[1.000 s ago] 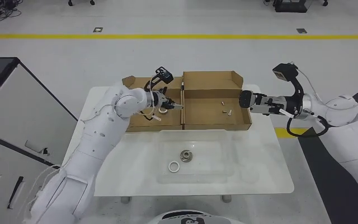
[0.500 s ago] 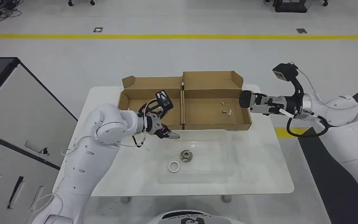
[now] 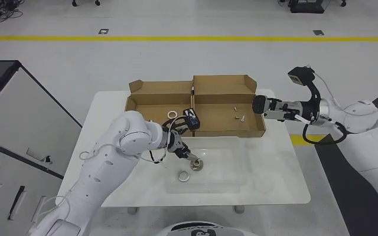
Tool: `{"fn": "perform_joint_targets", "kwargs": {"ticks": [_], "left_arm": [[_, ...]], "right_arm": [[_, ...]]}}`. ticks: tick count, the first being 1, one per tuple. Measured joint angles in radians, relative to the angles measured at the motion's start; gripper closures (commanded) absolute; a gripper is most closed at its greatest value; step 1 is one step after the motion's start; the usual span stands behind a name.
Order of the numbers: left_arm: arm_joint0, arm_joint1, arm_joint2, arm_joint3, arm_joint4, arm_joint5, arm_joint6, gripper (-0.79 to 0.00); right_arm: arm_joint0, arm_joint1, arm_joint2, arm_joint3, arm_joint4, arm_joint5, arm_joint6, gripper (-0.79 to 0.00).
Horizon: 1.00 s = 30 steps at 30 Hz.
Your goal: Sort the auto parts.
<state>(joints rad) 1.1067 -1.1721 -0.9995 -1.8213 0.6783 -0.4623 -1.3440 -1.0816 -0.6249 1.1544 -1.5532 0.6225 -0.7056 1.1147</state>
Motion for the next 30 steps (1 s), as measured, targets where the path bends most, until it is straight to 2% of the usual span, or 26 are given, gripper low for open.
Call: {"fn": "perform_joint_targets", "kwargs": {"ticks": [10, 24, 27, 30], "left_arm": [[-0.049, -0.007, 0.080, 0.031, 0.034, 0.107, -0.027, -0.785], [-0.043, -0.006, 0.085, 0.029, 0.043, 0.102, -0.008, -0.785], [-0.065, -0.008, 0.119, 0.011, 0.041, 0.086, -0.048, -0.785], [-0.114, -0.019, 0.175, 0.014, 0.022, 0.112, -0.123, -0.785]], "right_arm": [[0.000, 0.000, 0.000, 0.000, 0.000, 0.000, 0.000, -0.785], [0.000, 0.000, 0.000, 0.000, 0.000, 0.000, 0.000, -0.785], [0.000, 0.000, 0.000, 0.000, 0.000, 0.000, 0.000, -0.785], [0.000, 0.000, 0.000, 0.000, 0.000, 0.000, 0.000, -0.785]]}}
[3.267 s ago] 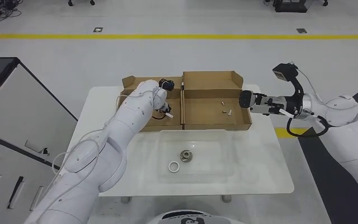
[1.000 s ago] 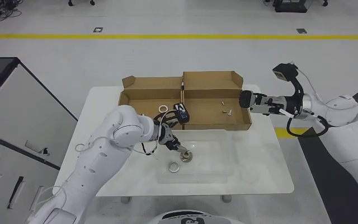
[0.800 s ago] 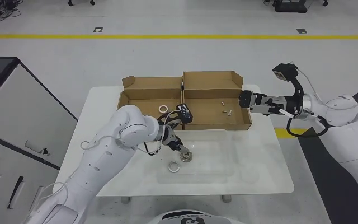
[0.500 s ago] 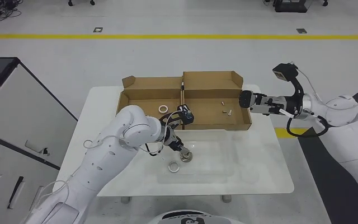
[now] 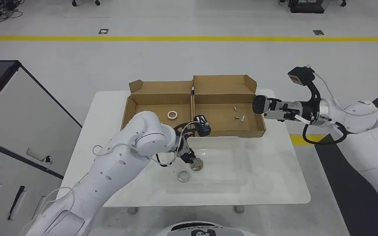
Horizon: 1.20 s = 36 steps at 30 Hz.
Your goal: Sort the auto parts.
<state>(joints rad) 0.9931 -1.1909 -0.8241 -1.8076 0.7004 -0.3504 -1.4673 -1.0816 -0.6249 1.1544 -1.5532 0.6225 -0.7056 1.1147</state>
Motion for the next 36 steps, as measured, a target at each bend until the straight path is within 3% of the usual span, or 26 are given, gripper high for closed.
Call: {"fn": "perform_joint_targets", "kwargs": {"ticks": [7, 13, 15, 18, 25, 36], "left_arm": [[-0.127, -0.041, 0.166, 0.069, 0.021, 0.061, -0.050, -0.785], [-0.172, -0.068, 0.244, 0.133, 0.034, 0.070, -0.041, -0.785], [-0.178, -0.073, 0.259, 0.147, 0.037, 0.073, -0.037, -0.736], [-0.185, -0.079, 0.274, 0.161, 0.039, 0.075, -0.030, -0.739], [-0.192, -0.084, 0.302, 0.185, 0.056, 0.063, -0.038, -0.462], [-0.210, -0.102, 0.348, 0.258, 0.078, 0.063, -0.031, -0.483]], "right_arm": [[0.000, 0.000, 0.000, 0.000, 0.000, 0.000, 0.000, -0.785], [0.000, 0.000, 0.000, 0.000, 0.000, 0.000, 0.000, -0.785], [0.000, 0.000, 0.000, 0.000, 0.000, 0.000, 0.000, -0.785], [0.000, 0.000, 0.000, 0.000, 0.000, 0.000, 0.000, -0.785], [0.000, 0.000, 0.000, 0.000, 0.000, 0.000, 0.000, -0.785], [0.000, 0.000, 0.000, 0.000, 0.000, 0.000, 0.000, -0.785]]}}
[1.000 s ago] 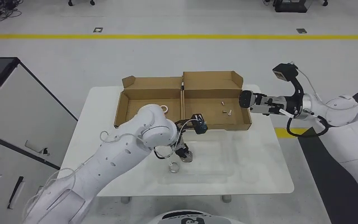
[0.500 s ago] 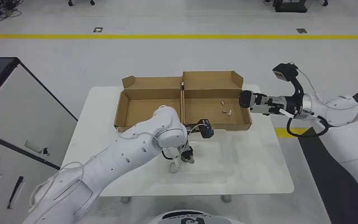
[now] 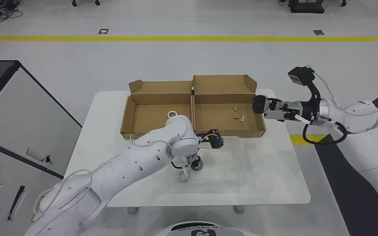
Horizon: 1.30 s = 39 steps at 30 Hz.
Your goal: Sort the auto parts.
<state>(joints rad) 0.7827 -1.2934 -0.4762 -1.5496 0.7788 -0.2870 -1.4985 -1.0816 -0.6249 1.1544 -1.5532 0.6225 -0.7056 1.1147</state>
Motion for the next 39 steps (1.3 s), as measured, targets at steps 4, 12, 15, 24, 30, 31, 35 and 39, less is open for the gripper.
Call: {"fn": "perform_joint_targets", "kwargs": {"ticks": [4, 12, 15, 24, 30, 31, 35, 39], "left_arm": [[-0.008, -0.011, 0.021, 0.032, 0.008, 0.003, 0.010, -0.471], [-0.023, -0.030, 0.048, 0.073, 0.011, 0.004, 0.019, -0.480], [-0.027, -0.036, 0.055, 0.086, 0.010, 0.002, 0.021, -0.465], [-0.035, -0.050, 0.066, 0.120, -0.004, -0.005, 0.023, -0.446], [-0.039, -0.057, 0.073, 0.138, -0.009, -0.011, 0.023, -0.422], [-0.040, -0.058, 0.075, 0.140, -0.010, -0.012, 0.023, -0.413], [-0.041, -0.062, 0.078, 0.147, -0.012, -0.016, 0.025, -0.385], [-0.041, -0.065, 0.080, 0.152, -0.013, -0.017, 0.025, -0.372]], "right_arm": [[0.000, 0.000, 0.000, 0.000, 0.000, 0.000, 0.000, -0.785], [0.000, 0.000, 0.000, 0.000, 0.000, 0.000, 0.000, -0.785], [0.000, 0.000, 0.000, 0.000, 0.000, 0.000, 0.000, -0.785], [0.000, 0.000, 0.000, 0.000, 0.000, 0.000, 0.000, -0.785], [0.000, 0.000, 0.000, 0.000, 0.000, 0.000, 0.000, -0.785], [0.000, 0.000, 0.000, 0.000, 0.000, 0.000, 0.000, -0.785], [0.000, 0.000, 0.000, 0.000, 0.000, 0.000, 0.000, -0.785], [0.000, 0.000, 0.000, 0.000, 0.000, 0.000, 0.000, -0.785]]}}
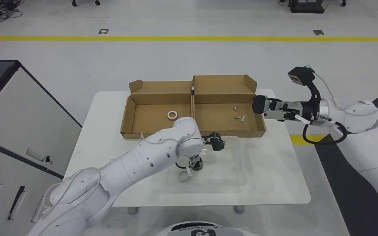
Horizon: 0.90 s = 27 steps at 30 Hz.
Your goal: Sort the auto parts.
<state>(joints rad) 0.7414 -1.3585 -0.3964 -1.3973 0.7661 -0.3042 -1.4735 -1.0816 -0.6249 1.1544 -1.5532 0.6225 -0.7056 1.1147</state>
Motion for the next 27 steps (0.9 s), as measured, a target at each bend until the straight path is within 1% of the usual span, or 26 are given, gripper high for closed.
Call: {"fn": "perform_joint_targets", "kwargs": {"ticks": [15, 20, 27], "left_arm": [[0.007, -0.007, 0.009, -0.005, 0.004, -0.008, -0.003, -0.348], [0.008, -0.009, 0.012, -0.001, 0.008, -0.008, -0.002, -0.354], [0.008, -0.015, 0.019, 0.009, 0.009, -0.011, 0.001, -0.342]], "right_arm": [[0.000, 0.000, 0.000, 0.000, 0.000, 0.000, 0.000, -0.785], [0.000, 0.000, 0.000, 0.000, 0.000, 0.000, 0.000, -0.785], [0.000, 0.000, 0.000, 0.000, 0.000, 0.000, 0.000, -0.785]]}}
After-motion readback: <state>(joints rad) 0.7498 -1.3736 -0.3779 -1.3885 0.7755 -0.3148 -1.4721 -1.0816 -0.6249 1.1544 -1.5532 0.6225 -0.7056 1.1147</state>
